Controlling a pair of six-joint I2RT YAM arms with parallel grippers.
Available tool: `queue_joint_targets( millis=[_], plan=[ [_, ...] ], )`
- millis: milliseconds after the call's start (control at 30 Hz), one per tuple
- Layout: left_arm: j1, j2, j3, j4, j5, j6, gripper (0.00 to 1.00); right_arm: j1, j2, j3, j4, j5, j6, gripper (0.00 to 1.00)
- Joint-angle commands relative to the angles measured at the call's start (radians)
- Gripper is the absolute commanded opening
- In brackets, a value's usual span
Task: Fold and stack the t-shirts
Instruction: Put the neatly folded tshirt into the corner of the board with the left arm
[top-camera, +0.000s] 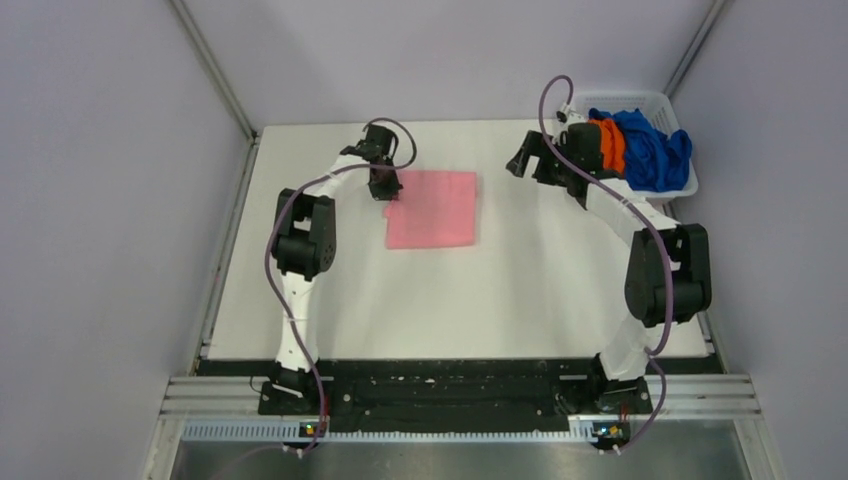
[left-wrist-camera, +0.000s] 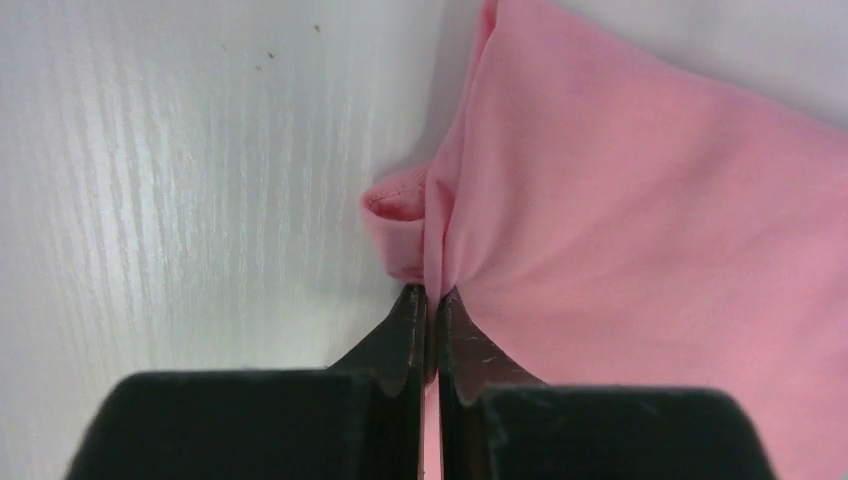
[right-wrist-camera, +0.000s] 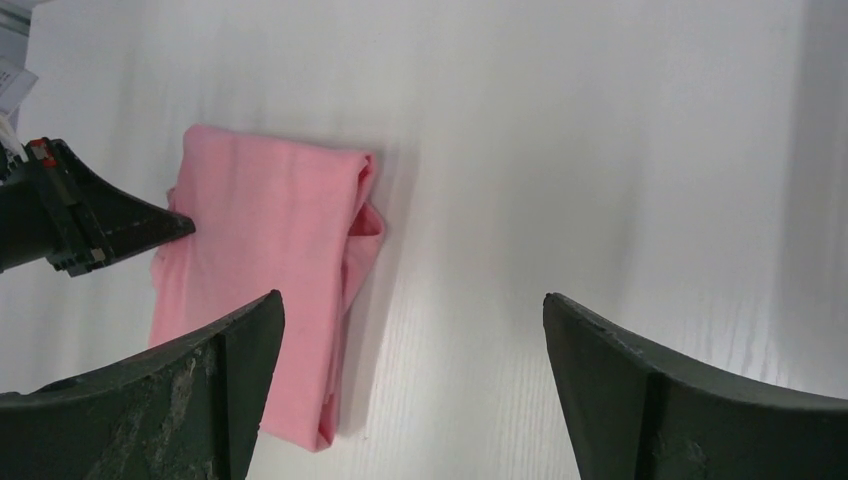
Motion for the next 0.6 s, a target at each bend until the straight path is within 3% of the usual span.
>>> queue_joint_targets(
  millis=[0, 267, 567],
  plan=[
    [-0.010, 0.049, 0.083, -0.110, -0.189, 0.054, 0.00, -0.028, -0.106, -0.043, 0.037, -0.006, -0.019, 0.99],
    [0.038, 0.020, 0.160, -0.074, -0.593, 0.210, 0.00, -0.031, -0.185, -0.104, 0.035, 0.146, -0.144, 0.99],
    [0.220, 0.091, 0.300, 0.202, -0.676, 0.485, 0.00, -0.032, -0.251, -0.132, 0.010, 0.260, -0.189, 0.99]
  ],
)
